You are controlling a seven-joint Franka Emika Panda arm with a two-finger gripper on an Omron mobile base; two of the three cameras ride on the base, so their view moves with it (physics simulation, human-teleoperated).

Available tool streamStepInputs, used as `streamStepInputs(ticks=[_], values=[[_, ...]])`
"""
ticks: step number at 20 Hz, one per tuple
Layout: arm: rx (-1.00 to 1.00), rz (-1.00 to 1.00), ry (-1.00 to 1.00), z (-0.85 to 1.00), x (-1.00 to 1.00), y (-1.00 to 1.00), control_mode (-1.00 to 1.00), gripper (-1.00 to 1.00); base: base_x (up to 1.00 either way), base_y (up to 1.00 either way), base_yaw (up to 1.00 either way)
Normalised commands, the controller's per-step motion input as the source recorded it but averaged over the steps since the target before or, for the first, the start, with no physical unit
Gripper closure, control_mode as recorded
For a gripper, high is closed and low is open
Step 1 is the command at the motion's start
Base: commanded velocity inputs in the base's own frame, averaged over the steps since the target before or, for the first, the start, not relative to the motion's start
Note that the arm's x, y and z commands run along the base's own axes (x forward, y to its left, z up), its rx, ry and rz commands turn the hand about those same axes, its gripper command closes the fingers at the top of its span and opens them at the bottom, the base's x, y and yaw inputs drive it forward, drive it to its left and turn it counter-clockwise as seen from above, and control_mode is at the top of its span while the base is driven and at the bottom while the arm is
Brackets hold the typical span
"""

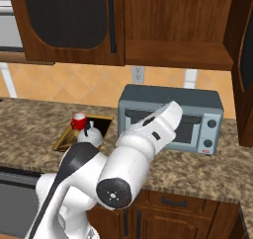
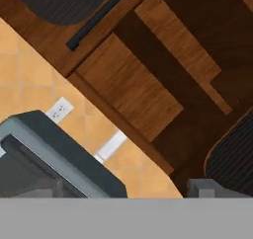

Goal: Pick the kettle from the counter and place it on the tray. Then pick the mug from the cabinet and place it on the tray. Then close the cabinet doors.

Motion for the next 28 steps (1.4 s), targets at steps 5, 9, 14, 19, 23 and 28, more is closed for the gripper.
streamStepInputs(ticks=[5,9,14,19,23,28], values=[[0.33,-0.01,-0.17,0.0,0.0,-0.53,-1.0,-1.0,0.0,0.0,0.0],[0.41,0.01,-0.1,-0.18,0.02,-0.27,-1.0,-1.0,0.0,0.0,0.0],[0.47,0.09,-0.06,-0.11,0.09,-0.36,-1.0,-1.0,0.0,0.0,0.0],[0.32,0.07,-0.07,0.01,0.0,-0.58,-1.0,-1.0,0.0,0.0,0.0],[0.2,0.04,-0.17,-0.16,0.0,-0.58,-1.0,-1.0,0.0,0.0,0.0],[0.01,0.02,-0.03,-0.44,0.0,-0.41,-1.0,-1.0,0.0,0.0,0.0]])
